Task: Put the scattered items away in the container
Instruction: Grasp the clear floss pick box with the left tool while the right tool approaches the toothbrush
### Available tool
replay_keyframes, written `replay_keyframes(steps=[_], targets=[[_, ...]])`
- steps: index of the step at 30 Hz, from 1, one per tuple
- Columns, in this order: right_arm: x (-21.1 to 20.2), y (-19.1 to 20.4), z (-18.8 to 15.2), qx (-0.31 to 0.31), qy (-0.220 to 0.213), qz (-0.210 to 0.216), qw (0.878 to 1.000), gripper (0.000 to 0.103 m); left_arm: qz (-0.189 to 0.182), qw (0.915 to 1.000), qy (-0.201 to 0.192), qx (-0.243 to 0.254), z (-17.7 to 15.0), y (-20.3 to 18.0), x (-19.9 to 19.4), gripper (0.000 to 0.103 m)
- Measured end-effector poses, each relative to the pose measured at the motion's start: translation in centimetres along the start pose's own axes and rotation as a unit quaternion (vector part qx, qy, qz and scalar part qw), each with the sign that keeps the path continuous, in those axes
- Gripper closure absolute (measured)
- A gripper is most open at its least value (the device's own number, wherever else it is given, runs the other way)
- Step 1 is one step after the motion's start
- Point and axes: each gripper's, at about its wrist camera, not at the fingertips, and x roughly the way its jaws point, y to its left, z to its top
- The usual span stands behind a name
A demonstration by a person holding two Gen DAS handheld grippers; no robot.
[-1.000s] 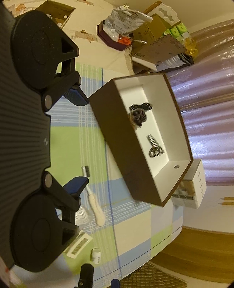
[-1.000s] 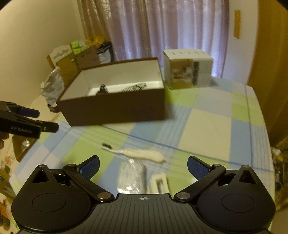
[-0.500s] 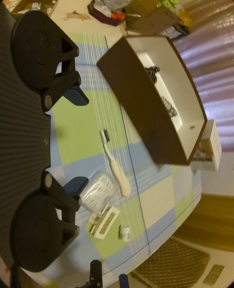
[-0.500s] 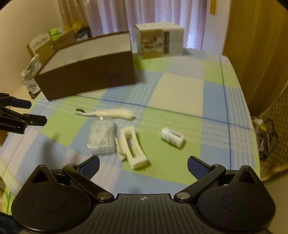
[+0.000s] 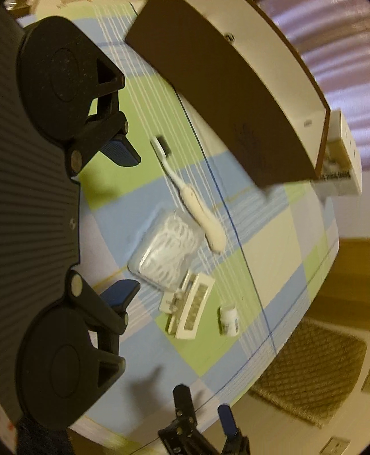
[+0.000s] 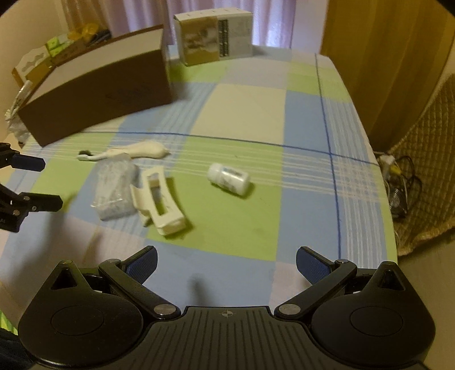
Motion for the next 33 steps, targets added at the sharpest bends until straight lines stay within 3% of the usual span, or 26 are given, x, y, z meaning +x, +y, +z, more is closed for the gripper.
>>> replay_keyframes(steps=[9, 19, 26, 29, 33], targets=[[0.8, -1.6, -0.7, 0.030, 0.016, -0.019, 0.999, 0.002, -0.044, 0.9951, 0.001, 0.088, 1.3, -0.2, 3.3, 0.010], [1.4, -4.2, -1.7, 0.091, 0.034, -0.042, 0.994, 0.002, -0.083, 0.9809, 0.015, 0.175, 2.7, -0.3, 6.7, 0.005], [1.6, -5.0, -1.9, 0.114, 0.040, -0.047, 0.991, 0.002, -0.104, 0.9736, 0.005, 0.203, 3.3, -0.8, 8.5, 0.005], [1.5, -5.1, -1.7, 0.113, 0.040, -0.047, 0.992, 0.002, -0.105, 0.9728, 0.011, 0.206, 3.1, -1.1, 9.3, 0.016], [1.7, -5.2, -1.4, 0.110, 0.036, -0.044, 0.992, 0.002, -0.106, 0.9757, 0.002, 0.192, 2.6, -0.7, 8.9, 0.018]])
